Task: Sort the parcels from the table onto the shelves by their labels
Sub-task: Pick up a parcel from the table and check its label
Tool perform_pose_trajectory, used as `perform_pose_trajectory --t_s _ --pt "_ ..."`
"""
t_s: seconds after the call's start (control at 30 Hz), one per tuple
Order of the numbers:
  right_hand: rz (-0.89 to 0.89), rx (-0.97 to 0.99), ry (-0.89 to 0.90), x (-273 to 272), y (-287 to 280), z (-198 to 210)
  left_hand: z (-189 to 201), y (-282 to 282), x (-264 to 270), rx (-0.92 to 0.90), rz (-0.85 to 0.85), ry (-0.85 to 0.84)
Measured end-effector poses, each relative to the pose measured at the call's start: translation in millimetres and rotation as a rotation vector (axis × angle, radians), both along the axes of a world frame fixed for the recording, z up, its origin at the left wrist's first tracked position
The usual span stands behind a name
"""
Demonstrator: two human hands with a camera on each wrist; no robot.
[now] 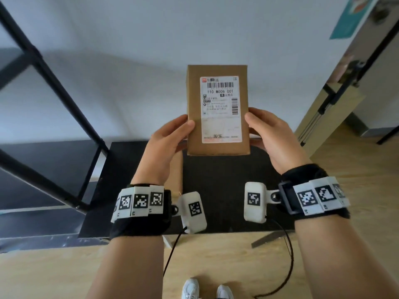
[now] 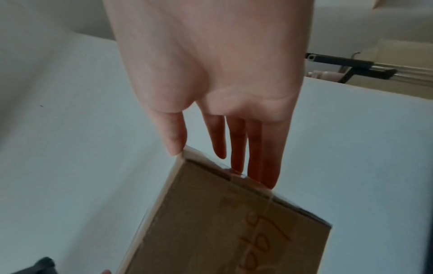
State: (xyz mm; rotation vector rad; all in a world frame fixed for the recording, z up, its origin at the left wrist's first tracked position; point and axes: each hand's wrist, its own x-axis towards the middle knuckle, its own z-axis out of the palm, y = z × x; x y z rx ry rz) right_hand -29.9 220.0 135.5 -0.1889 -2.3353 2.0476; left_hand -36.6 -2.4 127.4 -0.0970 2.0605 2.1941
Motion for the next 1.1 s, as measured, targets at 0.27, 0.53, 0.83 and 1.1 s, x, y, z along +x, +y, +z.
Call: perform_pose_trajectory --t_s 0.27,0.53,0.83,1.1 --pt "0.035 -0.050 0.210 18 -4 55 49 -13 9 0.054 -0.051 0.223" --pt "0.040 -0.142 0.342 28 -4 77 67 -20 14 0.156 -0.088 0.330" --pt "0.095 -0.187 0.417 36 -1 90 79 -24 23 0.106 -0.137 0.427" --pt "0.109 -0.197 0.444 39 -1 94 85 -25 26 0.108 -0.151 0.451"
